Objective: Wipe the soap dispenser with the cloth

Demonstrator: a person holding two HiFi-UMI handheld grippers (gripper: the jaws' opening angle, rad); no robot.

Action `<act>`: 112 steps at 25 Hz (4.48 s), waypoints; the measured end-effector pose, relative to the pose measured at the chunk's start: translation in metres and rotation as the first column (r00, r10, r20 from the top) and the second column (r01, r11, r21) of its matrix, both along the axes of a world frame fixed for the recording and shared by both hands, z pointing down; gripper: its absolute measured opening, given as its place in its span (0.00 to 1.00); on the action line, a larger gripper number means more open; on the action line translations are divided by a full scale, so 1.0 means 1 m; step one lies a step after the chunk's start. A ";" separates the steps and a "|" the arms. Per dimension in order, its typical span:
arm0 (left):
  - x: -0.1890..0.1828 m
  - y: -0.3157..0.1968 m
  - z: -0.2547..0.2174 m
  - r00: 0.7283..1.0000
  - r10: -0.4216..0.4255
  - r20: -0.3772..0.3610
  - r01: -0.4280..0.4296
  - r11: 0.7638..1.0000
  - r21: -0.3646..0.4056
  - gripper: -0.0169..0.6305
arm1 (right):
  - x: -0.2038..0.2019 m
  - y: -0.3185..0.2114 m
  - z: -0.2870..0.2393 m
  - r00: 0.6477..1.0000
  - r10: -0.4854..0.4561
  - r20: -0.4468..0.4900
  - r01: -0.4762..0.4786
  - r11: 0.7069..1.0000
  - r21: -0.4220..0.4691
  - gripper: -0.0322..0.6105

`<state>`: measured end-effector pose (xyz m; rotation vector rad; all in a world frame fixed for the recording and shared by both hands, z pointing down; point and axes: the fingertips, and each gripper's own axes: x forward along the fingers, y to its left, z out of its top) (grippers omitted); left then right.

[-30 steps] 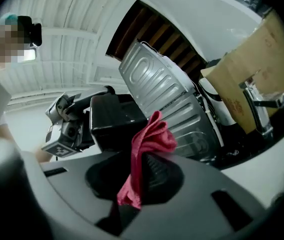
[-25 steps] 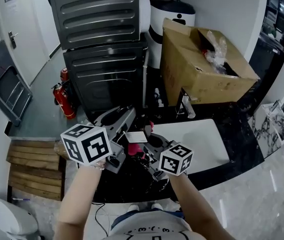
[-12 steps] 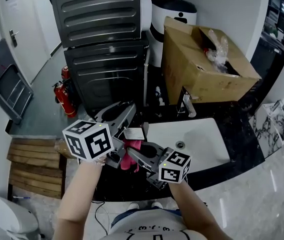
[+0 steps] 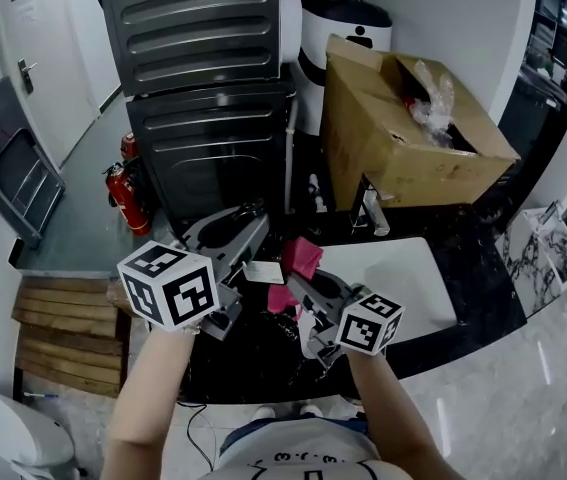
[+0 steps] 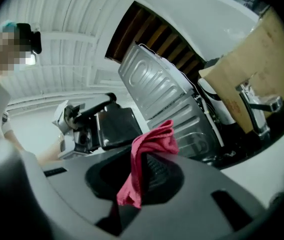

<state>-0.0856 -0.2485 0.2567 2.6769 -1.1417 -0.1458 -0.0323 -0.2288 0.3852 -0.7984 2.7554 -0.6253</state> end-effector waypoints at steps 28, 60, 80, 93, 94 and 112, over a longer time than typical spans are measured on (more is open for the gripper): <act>-0.012 0.004 0.074 0.967 -0.099 0.233 0.075 0.991 0.110 0.17 | 0.007 0.057 -0.062 0.978 -0.205 -0.049 0.210 0.950 0.229 0.13; -0.024 0.023 0.155 0.886 -0.210 0.415 0.154 0.974 0.163 0.17 | 0.012 -0.001 -0.019 0.902 0.178 -0.392 -0.127 0.980 0.151 0.14; -0.113 -0.145 0.187 0.855 -0.404 0.325 0.407 0.911 0.061 0.17 | -0.004 -0.027 0.050 0.882 0.192 -0.431 -0.210 0.978 0.005 0.14; -0.116 -0.172 0.204 0.886 -0.371 0.277 0.373 0.927 0.048 0.18 | 0.003 -0.026 0.058 0.862 0.259 -0.436 -0.291 0.957 -0.006 0.14; -0.116 -0.171 0.205 0.888 -0.372 0.271 0.377 0.926 0.037 0.19 | 0.003 -0.026 0.058 0.863 0.259 -0.435 -0.290 0.957 -0.006 0.14; -0.142 -0.063 0.175 0.890 -0.426 0.162 0.435 0.900 -0.017 0.59 | 0.011 -0.024 0.032 0.865 0.353 -0.356 -0.349 0.934 0.077 0.14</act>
